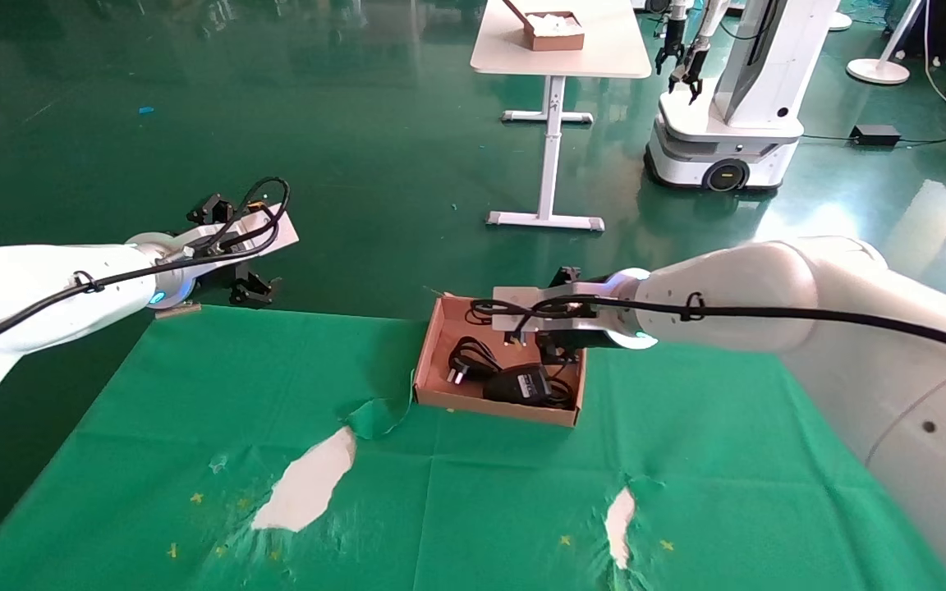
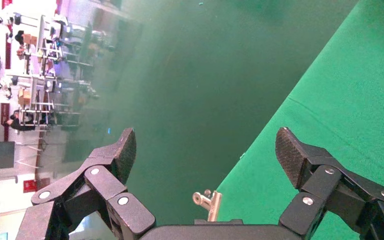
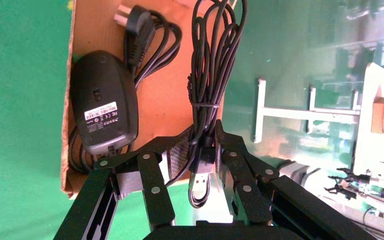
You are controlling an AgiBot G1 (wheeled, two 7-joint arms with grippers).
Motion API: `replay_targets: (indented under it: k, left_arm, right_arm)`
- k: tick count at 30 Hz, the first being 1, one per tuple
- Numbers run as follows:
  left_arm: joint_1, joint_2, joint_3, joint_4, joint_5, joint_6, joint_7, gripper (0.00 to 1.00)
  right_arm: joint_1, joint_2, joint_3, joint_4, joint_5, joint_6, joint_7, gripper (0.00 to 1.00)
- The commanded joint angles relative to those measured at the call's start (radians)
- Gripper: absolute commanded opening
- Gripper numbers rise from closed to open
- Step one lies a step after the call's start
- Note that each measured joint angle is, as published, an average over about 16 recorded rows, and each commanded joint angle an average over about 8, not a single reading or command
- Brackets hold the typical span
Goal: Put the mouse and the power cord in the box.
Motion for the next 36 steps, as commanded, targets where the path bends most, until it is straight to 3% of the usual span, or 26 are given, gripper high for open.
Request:
replay_targets:
  k: [1, 22, 36]
  left_arm:
    - [0.0, -0.001, 0.001, -0.002, 0.002, 0.0, -0.003, 1.0]
    - [0.001, 0.0, 0.0, 0.0, 0.0, -0.001, 0.0, 1.0]
    - [0.001, 0.0, 0.0, 0.0, 0.0, -0.001, 0.0, 1.0]
  right_arm:
    - [-0.005, -0.001, -0.011, -0.017, 0.006, 0.022, 0.009, 1.0]
    - [-0.007, 0.01, 0.016, 0.017, 0.01, -0.017, -0.003, 1.0]
    - [-0.148, 0.166, 0.187, 0.168, 0.255, -0.171, 0.003, 1.0]
